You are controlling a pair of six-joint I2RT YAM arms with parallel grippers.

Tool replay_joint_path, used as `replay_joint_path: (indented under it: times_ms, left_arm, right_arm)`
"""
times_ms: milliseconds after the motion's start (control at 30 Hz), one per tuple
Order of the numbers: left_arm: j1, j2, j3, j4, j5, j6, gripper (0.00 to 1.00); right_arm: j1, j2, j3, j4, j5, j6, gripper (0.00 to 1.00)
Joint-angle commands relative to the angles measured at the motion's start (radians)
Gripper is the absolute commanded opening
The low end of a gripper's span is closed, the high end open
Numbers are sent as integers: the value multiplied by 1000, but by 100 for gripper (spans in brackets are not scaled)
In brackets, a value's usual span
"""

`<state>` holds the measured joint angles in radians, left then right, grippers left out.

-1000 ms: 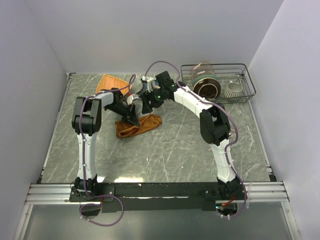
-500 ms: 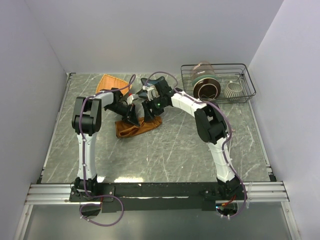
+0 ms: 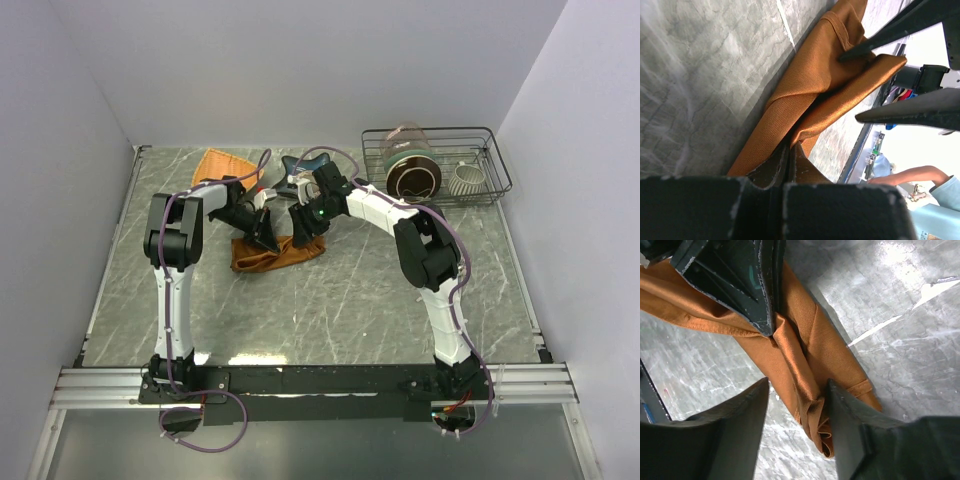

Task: Fold the napkin into a case and place the utensils inside
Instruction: Pick up the top corner of the smaller rectangle folded napkin, then pass from the right arm to the left

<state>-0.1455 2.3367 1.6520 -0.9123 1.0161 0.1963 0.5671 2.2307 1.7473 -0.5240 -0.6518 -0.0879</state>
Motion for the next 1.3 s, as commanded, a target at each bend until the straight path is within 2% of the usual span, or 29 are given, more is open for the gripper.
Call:
replay_joint_path:
  times_ms: [0,233,300,333,367,467,500,567,600,633,767,833,1000,1100,1267]
  left_arm:
    - [1,13,-1,44,-47,11,1]
    - [1,-97,-52,159,42,-27,6]
    - [1,-122,-72,193,73,-28,23]
    - [3,-157,-84,213,78,-29,30]
    - [3,-181,-122,237,79,-34,41]
    - [4,-312,-245,428,58,-60,54]
    - [4,-347,-279,540,47,-70,56]
    - [4,-425,-364,653,32,-90,61]
    - [3,-441,-386,738,30,-101,62]
    - [0,-453,-402,756,32,-97,62]
    - [-20,-442,-422,768,33,-20,63]
    - [-29,-450,-457,829,29,-6,63]
    - [-40,-415,-428,860,21,-49,63]
    - [-57,-383,-377,776,12,-20,61]
    - [-59,-404,-322,583,6,149,58]
  right_arm:
    - [5,-45,-12,16,6,-10,48]
    - [-1,17,3,18,47,-23,17]
    - [-3,17,3,24,47,-24,10]
    - [-6,15,4,24,41,-26,8]
    - [-6,15,6,21,38,-27,8]
    - [-10,12,9,16,21,-30,8]
    - [-9,10,6,19,17,-29,8]
    - [-12,0,0,25,3,-26,8]
    - [-10,-2,-6,30,0,-23,8]
    - [-12,-8,-11,38,-5,-21,8]
    - [-16,-13,-8,42,-25,-15,9]
    - [-15,-9,-5,41,-26,-13,9]
    - [-18,-9,-3,41,-37,-15,9]
    - [-18,-8,-2,33,-37,-24,9]
    - [-21,-6,-3,24,-31,-39,9]
